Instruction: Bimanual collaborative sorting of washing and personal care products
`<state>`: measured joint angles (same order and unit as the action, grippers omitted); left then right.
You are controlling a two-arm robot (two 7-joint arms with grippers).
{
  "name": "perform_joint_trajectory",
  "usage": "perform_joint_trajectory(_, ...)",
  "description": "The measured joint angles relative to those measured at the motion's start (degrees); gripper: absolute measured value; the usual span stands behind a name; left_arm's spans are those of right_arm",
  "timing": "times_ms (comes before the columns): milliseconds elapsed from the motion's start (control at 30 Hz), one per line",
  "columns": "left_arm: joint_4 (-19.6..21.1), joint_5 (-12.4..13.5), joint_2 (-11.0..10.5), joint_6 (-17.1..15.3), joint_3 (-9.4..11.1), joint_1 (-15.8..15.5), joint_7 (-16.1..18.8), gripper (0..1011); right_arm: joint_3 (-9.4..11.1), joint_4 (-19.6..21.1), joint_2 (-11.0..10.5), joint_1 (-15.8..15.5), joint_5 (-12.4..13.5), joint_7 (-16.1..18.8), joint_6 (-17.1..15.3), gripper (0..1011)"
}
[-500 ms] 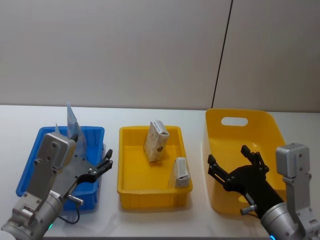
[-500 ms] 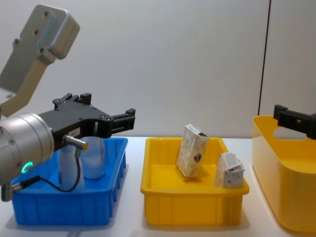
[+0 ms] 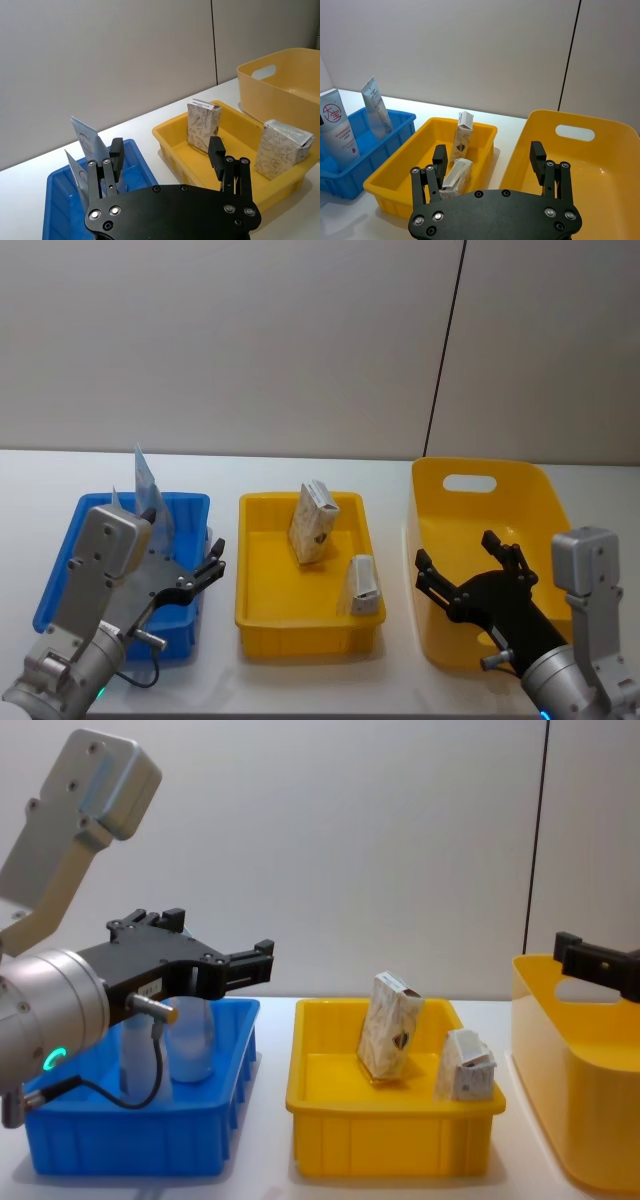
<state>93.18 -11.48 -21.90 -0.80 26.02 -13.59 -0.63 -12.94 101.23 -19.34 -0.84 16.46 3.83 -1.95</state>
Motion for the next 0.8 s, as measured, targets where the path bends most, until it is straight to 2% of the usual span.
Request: perform_joint_trajectory(800, 0.0, 0.0, 0.0, 0.0, 0.0, 0.0, 0.0, 1001, 0.0, 0.0, 0.0, 0.0, 0.0, 0.0, 0.0, 1004)
